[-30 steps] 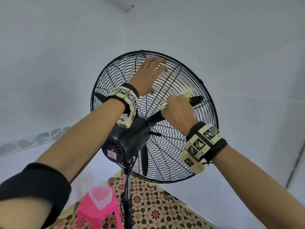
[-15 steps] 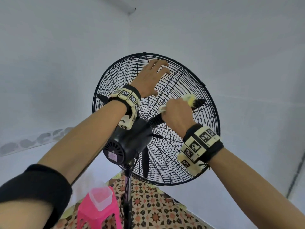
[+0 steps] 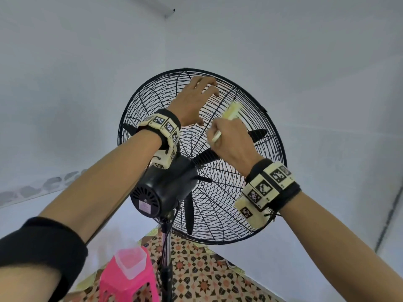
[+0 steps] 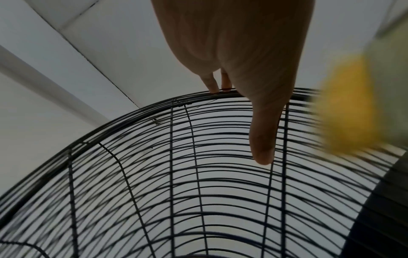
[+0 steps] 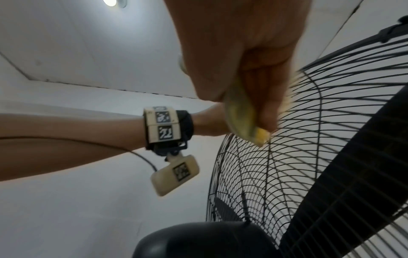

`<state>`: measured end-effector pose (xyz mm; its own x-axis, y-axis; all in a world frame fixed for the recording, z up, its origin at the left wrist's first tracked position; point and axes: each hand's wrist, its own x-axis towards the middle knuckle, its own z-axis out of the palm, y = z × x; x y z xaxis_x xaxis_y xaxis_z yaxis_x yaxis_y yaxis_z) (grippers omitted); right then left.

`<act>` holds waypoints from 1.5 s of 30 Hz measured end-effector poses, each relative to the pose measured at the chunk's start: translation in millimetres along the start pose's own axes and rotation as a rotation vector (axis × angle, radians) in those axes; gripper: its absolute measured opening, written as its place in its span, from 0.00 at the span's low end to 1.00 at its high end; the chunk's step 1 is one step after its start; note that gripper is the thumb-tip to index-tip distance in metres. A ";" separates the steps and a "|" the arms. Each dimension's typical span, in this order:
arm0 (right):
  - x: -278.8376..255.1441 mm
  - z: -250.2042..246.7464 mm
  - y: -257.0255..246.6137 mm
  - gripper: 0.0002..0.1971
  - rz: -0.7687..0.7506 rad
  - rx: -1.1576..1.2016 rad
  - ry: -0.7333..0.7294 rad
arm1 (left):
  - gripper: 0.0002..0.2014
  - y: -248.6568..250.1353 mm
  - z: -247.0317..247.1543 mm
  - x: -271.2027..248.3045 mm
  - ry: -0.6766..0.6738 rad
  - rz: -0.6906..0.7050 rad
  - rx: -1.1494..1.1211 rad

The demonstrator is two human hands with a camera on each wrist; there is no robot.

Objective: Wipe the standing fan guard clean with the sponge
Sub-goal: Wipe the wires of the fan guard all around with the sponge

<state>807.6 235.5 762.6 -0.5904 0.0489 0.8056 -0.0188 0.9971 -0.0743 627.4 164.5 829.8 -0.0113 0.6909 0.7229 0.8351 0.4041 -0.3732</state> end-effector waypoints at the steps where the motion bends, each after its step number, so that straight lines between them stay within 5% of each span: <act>1: 6.1 -2.9 1.0 0.09 -0.064 0.082 0.041 | 0.45 -3.4 0.1 -1.2 0.017 0.016 0.002; 5: 12.2 -9.1 7.6 0.11 0.000 0.000 0.069 | 0.47 -4.0 -6.2 -1.3 -0.012 0.003 -0.018; 9: 7.8 -18.2 8.0 0.10 0.180 -0.255 -0.077 | 0.47 5.5 -7.4 2.8 -0.056 -0.012 0.015; 16: 19.5 -16.1 15.4 0.08 -0.047 0.118 -0.008 | 0.49 4.1 -8.3 2.0 -0.025 -0.002 0.031; 23: -9.9 -21.9 13.3 0.18 0.295 -0.335 -0.152 | 0.47 8.5 -8.5 4.6 -0.062 -0.029 0.015; 29: 10.0 -15.6 13.3 0.09 0.000 0.107 0.016 | 0.48 5.6 -8.6 1.0 -0.029 -0.020 0.004; 35: 4.4 -25.2 14.0 0.14 0.248 -0.330 -0.031 | 0.47 8.2 -10.3 0.6 -0.051 -0.045 -0.006; 41: 16.0 -14.7 21.9 0.10 -0.052 0.071 0.165 | 0.48 6.7 -4.8 0.5 -0.011 -0.014 -0.001; 45: -3.9 -20.2 24.4 0.11 0.152 -0.250 0.026 | 0.47 6.9 -7.2 -0.3 -0.031 -0.041 -0.013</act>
<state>825.7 260.9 769.5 -0.5501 0.1975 0.8114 0.2702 0.9615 -0.0509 637.1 162.7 831.2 -0.0629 0.6923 0.7188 0.8405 0.4251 -0.3359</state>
